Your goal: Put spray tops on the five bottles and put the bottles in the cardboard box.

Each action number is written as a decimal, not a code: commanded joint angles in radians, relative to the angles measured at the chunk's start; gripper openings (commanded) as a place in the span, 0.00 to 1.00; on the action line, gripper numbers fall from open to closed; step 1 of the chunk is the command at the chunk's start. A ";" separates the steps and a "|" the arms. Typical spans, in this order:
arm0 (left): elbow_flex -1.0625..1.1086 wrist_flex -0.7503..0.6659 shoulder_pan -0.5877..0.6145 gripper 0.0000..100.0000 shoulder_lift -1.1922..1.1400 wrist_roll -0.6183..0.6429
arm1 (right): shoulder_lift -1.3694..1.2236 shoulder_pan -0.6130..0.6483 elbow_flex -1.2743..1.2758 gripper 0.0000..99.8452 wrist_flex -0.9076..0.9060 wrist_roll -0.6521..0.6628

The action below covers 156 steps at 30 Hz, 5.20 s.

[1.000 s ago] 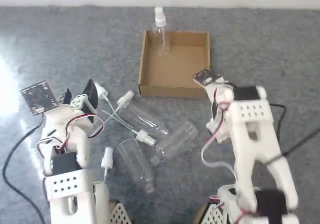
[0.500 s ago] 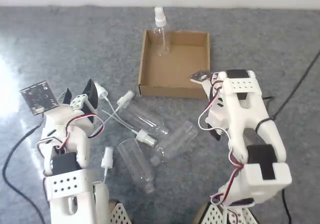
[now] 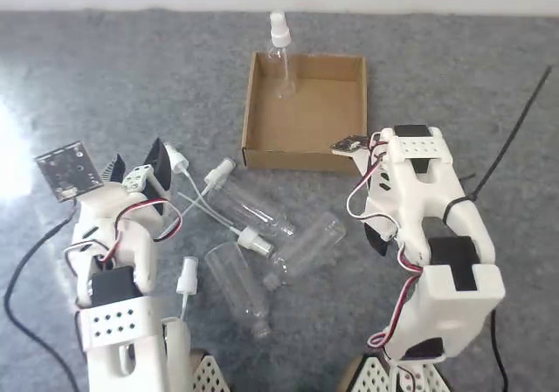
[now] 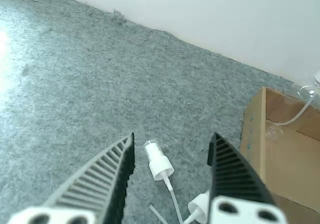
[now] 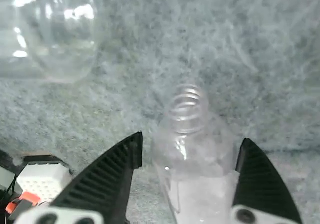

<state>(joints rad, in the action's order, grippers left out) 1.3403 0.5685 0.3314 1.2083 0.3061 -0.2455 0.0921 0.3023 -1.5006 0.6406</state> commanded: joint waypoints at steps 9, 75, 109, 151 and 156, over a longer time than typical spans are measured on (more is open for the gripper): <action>-0.007 -0.029 -0.003 0.23 -0.006 0.009 | 0.001 -0.053 -0.049 0.13 0.038 0.012; -0.007 -0.029 -0.003 0.23 -0.006 0.009 | 1.041 0.519 0.334 0.09 0.139 -0.640; -0.266 0.232 -0.003 0.23 -0.012 -0.044 | 1.237 0.288 0.566 0.10 0.325 -0.632; -0.469 0.767 -0.003 0.22 -0.565 -0.769 | 1.310 0.236 0.678 0.10 0.421 -0.589; -0.470 0.786 -0.026 0.22 -0.663 -0.807 | 1.308 0.236 0.680 0.10 0.423 -0.589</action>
<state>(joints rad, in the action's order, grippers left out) 0.8861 1.3403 0.3237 0.5854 -0.4841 1.0296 0.3391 0.9973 -1.0986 0.0391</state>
